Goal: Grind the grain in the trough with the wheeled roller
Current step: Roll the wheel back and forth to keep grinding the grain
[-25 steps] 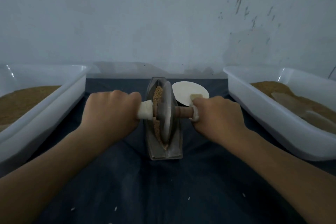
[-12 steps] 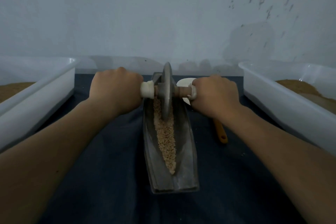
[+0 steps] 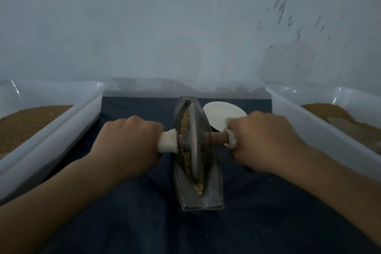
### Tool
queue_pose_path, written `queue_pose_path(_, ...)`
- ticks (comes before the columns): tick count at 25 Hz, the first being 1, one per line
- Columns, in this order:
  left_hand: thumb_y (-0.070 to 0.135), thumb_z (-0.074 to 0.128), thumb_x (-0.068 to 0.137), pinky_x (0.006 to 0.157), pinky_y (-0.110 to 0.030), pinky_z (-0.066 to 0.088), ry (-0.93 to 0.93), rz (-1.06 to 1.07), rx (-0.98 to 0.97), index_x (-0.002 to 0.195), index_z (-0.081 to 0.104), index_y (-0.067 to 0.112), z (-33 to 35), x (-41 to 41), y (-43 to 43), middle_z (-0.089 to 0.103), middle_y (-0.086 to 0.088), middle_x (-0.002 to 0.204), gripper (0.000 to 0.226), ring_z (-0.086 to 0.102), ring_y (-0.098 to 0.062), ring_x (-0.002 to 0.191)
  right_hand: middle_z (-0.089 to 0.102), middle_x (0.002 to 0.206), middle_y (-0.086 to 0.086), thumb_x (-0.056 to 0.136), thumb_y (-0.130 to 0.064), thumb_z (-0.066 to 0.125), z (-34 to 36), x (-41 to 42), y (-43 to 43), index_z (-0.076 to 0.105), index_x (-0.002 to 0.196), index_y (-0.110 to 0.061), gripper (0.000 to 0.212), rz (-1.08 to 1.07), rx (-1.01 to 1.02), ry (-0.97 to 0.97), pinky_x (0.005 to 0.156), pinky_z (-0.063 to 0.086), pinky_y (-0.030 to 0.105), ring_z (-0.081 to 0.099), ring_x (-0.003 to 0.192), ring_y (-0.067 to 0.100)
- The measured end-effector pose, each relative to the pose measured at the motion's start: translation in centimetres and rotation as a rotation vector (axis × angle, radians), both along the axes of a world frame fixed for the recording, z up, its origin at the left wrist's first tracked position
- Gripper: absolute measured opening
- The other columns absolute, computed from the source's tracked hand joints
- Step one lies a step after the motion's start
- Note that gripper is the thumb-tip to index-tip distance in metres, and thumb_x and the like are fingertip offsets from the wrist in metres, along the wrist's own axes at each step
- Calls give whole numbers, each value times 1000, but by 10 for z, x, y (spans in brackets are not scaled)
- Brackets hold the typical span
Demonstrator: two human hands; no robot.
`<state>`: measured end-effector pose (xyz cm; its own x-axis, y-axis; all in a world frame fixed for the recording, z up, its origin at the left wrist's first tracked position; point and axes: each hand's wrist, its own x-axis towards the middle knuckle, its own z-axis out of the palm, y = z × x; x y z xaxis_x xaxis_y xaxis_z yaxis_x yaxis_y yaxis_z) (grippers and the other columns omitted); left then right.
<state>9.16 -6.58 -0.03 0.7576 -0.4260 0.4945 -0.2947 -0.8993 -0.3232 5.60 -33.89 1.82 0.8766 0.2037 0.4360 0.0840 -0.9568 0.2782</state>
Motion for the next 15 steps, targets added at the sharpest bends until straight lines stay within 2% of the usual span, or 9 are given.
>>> queue_pose_path(2, 50, 60, 76, 46, -24, 16, 27, 28, -15, 71, 45, 35, -1, 18, -4, 32, 12, 59, 22, 26, -9, 48, 43, 60, -6, 75, -52, 44, 0, 17, 0, 41, 60, -31, 26, -27, 30, 66, 45, 24, 25, 37, 49, 9)
queue_pose_path(5, 45, 57, 83, 51, -28, 28, 59, 80, -51, 79, 54, 33, 0, 61, -19, 43, 10, 68, 13, 40, -16, 56, 54, 63, -7, 76, -46, 58, -1, 64, 2, 52, 63, -28, 22, -71, 75, 124, 48, 37, 25, 51, 54, 13)
queue_pose_path(9, 41, 57, 84, 54, -32, 35, 53, 111, -74, 84, 61, 30, 6, 99, -32, 44, 5, 69, 12, 47, -21, 62, 61, 67, -2, 82, -34, 58, -2, 113, 5, 54, 65, -26, 19, -81, 121, 88, 49, 37, 24, 54, 57, 16)
queue_pose_path(13, 39, 60, 84, 54, -30, 32, 23, 116, -147, 75, 50, 31, -5, 76, -26, 47, 7, 68, 16, 45, -18, 59, 53, 66, -6, 78, -37, 63, -6, 91, 7, 44, 63, -29, 25, -46, 71, -1, 50, 37, 25, 54, 60, 17)
queue_pose_path(15, 41, 62, 82, 50, -28, 26, -11, 83, -114, 72, 42, 32, -9, 50, -19, 39, 9, 62, 25, 35, -14, 52, 49, 65, -8, 77, -39, 64, -7, 63, 7, 44, 62, -30, 26, -38, 42, -11, 48, 29, 24, 46, 55, 14)
